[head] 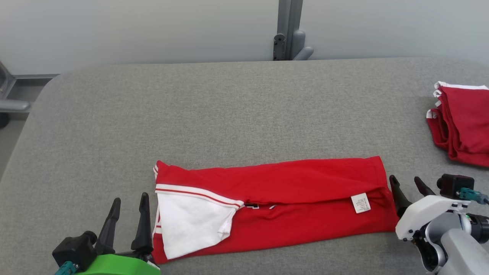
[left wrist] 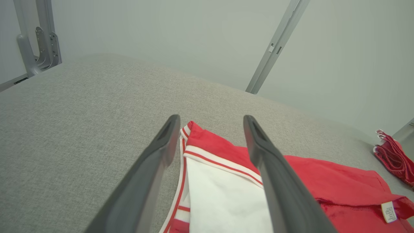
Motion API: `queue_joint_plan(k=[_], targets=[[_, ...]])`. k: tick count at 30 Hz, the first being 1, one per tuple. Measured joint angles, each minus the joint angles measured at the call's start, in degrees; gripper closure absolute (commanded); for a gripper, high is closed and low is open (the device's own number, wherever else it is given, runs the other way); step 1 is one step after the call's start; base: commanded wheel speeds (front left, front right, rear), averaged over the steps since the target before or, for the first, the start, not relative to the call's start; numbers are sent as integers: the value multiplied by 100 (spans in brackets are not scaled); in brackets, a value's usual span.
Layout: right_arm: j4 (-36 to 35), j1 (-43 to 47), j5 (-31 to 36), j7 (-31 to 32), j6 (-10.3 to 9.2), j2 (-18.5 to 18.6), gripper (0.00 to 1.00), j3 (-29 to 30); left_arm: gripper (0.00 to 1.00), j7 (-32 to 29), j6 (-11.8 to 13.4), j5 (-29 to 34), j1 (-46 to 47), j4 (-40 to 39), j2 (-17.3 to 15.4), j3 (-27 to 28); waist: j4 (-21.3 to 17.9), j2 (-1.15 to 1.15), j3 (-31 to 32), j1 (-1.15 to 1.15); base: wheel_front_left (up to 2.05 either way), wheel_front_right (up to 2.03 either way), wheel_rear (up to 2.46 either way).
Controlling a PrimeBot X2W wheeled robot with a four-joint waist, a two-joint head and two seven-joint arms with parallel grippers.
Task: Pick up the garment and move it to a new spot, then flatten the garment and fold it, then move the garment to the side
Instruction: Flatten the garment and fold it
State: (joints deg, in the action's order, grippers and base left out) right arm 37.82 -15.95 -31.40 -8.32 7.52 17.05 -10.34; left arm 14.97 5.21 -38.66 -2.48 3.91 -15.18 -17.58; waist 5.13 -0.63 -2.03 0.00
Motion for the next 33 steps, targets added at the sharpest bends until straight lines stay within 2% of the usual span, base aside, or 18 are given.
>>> queue_joint_plan(k=[9,24,25,26,29,30,33], targets=[[1057,-463,151,167,1,-242,0,-98,0,1,-97,89,-18,64,121,86,276,0,-54,0,0,0,0],[1669,-550,11,280,2,-277,0,-512,0,5,-229,234,-131,115,264,255,263,0,-78,0,0,0,0],[1683,-573,-32,330,1,-298,19,-532,0,5,-240,241,-131,118,271,260,260,0,-84,0,0,0,0],[1696,-598,-81,376,1,-327,54,-546,0,5,-248,242,-131,118,278,264,258,0,-92,0,0,0,0],[1727,-681,-322,555,-4,-390,97,-552,0,5,-268,254,-130,131,291,279,257,0,-116,0,0,0,0],[1719,-702,-388,609,-4,-403,100,-571,0,5,-269,256,-130,140,296,282,258,0,-124,0,0,0,0],[1659,-745,-581,682,1,-415,100,-627,0,5,-271,258,-129,156,302,308,252,0,-139,0,0,0,0]])
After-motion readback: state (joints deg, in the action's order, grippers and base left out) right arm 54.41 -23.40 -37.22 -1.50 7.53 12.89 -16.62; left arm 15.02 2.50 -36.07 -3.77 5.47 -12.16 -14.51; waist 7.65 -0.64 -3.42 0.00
